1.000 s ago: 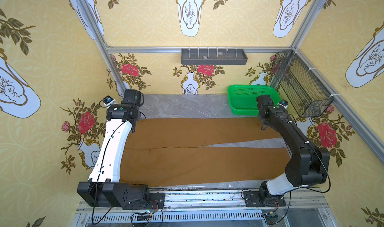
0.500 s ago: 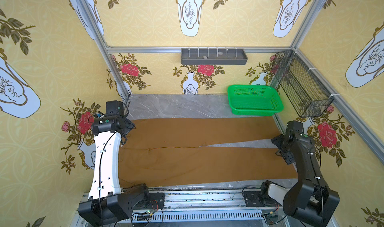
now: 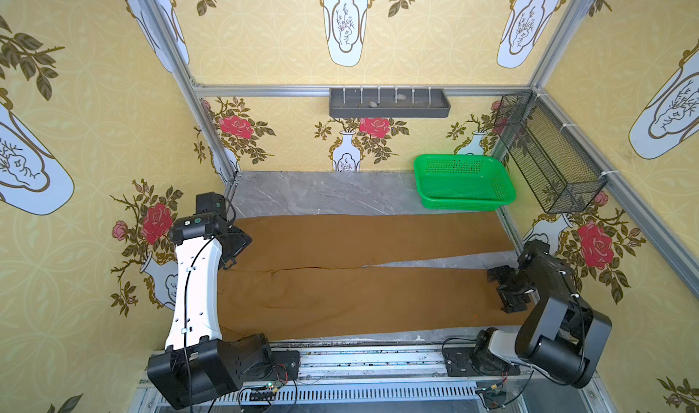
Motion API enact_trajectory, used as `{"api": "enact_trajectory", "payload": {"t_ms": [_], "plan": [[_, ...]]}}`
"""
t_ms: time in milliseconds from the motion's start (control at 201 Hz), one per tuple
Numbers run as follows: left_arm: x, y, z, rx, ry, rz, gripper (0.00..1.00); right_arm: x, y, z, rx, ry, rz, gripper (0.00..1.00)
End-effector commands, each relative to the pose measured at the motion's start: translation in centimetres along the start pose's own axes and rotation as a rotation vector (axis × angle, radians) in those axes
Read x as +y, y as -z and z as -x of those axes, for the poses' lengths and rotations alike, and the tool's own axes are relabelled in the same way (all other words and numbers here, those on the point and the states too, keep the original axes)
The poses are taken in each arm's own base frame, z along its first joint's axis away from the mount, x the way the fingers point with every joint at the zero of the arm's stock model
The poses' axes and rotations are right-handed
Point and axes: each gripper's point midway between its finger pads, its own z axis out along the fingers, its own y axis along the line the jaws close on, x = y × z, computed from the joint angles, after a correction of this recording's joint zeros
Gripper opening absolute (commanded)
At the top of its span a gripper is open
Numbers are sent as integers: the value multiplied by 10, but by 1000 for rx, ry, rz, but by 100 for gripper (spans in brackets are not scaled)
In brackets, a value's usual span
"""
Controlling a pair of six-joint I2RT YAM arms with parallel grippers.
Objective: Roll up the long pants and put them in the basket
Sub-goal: Adjust the long pant at the center of the board.
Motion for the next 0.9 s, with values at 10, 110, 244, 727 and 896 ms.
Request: {"api": "enact_trajectory", "payload": {"t_ms": [10, 110, 244, 727, 896], "plan": [[-7, -7, -9, 54, -10, -30, 96, -3, 0, -2, 11, 34, -9, 90], [-7, -13, -15, 84, -7, -27, 95, -9, 14, 11, -46, 1, -35, 92], [0, -24, -23, 104, -1, 1, 95, -13, 22, 9, -39, 0, -55, 92], [-3, -55, -40, 198, 30, 8, 94, -30, -13, -55, 58, 111, -240, 95], [-6, -48, -38, 195, 32, -8, 94, -33, -19, -65, 33, 138, -259, 95]]}}
